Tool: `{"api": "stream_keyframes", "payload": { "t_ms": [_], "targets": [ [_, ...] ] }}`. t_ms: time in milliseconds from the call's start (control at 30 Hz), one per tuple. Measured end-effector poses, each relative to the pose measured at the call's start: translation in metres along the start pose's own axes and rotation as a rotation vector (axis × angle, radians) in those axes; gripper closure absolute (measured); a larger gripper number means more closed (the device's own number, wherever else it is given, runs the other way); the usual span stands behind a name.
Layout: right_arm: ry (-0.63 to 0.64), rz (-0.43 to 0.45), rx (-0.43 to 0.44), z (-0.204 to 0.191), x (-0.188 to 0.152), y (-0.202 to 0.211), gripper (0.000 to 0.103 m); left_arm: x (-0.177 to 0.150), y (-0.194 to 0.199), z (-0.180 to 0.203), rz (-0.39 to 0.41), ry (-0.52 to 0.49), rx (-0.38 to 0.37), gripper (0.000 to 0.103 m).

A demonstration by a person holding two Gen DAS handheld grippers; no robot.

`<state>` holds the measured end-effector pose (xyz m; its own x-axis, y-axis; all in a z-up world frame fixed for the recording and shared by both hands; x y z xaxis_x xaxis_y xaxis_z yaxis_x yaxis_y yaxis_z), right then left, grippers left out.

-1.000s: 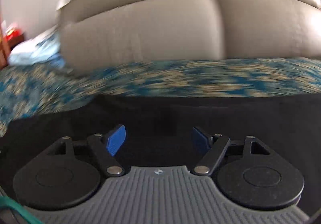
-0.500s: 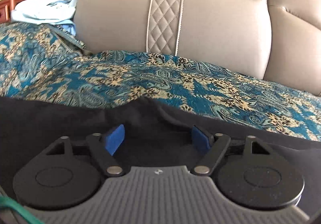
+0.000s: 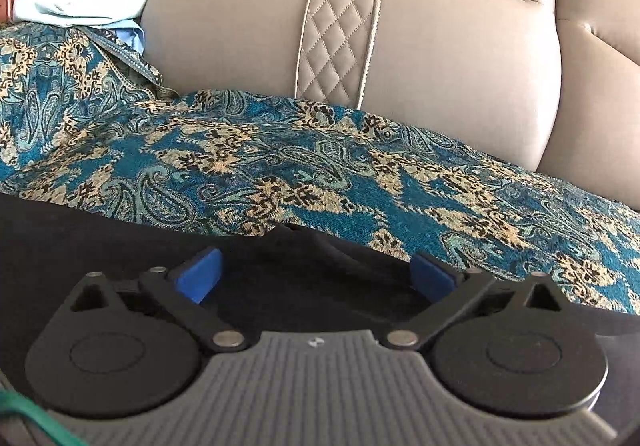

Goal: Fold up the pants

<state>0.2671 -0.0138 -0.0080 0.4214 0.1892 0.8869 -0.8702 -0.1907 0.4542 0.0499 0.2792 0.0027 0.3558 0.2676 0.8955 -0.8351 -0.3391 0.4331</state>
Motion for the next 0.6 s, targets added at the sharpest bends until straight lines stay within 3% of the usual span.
{"api": "stream_keyframes", "payload": {
  "t_ms": [133, 267, 333, 500, 600],
  "targets": [
    [-0.009, 0.023, -0.002, 0.002, 0.002, 0.007, 0.000, 0.002, 0.019, 0.003, 0.075, -0.014, -0.017, 0.082],
    [-0.069, 0.145, -0.002, 0.008, 0.003, 0.042, 0.000, 0.007, 0.039, 0.000, 0.172, 0.017, -0.106, 0.083],
    [-0.085, 0.186, 0.031, 0.009, 0.002, 0.064, 0.000, 0.007, 0.039, 0.000, 0.150, 0.022, -0.131, 0.083],
    [-0.050, 0.232, 0.112, 0.003, -0.014, 0.115, 0.000, 0.002, 0.020, -0.003, 0.012, 0.076, -0.101, 0.082],
    [-0.022, 0.224, 0.172, -0.006, -0.034, 0.141, 0.000, 0.002, 0.011, -0.011, -0.039, 0.170, -0.121, 0.074]
  ]
}}
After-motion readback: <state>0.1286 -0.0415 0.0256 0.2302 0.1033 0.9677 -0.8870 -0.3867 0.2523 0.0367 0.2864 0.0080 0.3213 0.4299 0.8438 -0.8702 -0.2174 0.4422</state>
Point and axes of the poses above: each gripper's, at about its wrist camera, not at the fingertips, and y roughly against the way its jaws point, z to its right, x to its top, the point moved 2 cm from there along -y, roughly the way its jaws point, and after that the axes turned 10 degrees about z, right-handed, at the moved point
